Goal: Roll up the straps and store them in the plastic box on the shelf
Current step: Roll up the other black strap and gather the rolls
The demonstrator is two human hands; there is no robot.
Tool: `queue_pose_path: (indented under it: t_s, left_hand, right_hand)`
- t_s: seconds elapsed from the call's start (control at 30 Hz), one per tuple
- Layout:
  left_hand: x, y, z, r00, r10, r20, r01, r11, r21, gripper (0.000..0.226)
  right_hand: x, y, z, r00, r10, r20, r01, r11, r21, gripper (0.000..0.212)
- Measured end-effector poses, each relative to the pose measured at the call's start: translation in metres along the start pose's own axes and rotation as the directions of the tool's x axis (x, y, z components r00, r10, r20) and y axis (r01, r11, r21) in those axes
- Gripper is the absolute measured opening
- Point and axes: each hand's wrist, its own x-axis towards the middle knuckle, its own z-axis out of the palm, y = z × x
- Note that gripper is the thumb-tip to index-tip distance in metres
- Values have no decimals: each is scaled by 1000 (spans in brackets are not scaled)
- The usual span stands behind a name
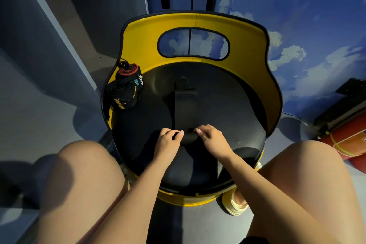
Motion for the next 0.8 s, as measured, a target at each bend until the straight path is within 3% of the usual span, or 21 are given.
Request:
queue_pose_path:
  t_s: [0.13,0.23,0.4,0.53,0.6,0.7,0.8]
  left_hand:
    - [-7,0,0,999,24,-41,-27,998,-62,24]
    - [-11,-2,1,988,117,-100,-124,990,-62,23]
    - [-14,-4,-2,978,190,-83,-196,978,-68,21]
    - [-9,0,-3,987,134,-86,-139,989,-55,18]
    - [-7,2,-2,990,108,-91,-114,992,-59,18]
    - [-4,4,-3,995,62,-84,-67,996,-59,19]
    - [0,4,-5,998,29,-55,-29,1000,4,21]
  right_hand:
    - [1,-4,-3,999,34,19,-34,999,-15,25]
    - [0,-6,-1,995,90,40,-90,996,4,26]
    - [3,-6,0,981,191,-35,-188,979,75,26]
    - [-4,-4,8,975,34,-219,-38,999,-17,22]
    - [-9,-3,11,967,-65,-248,56,998,-43,23]
    - [-12,1,12,972,-165,-170,156,986,-64,34]
    - [-11,7,12,963,-268,-34,256,945,-205,46]
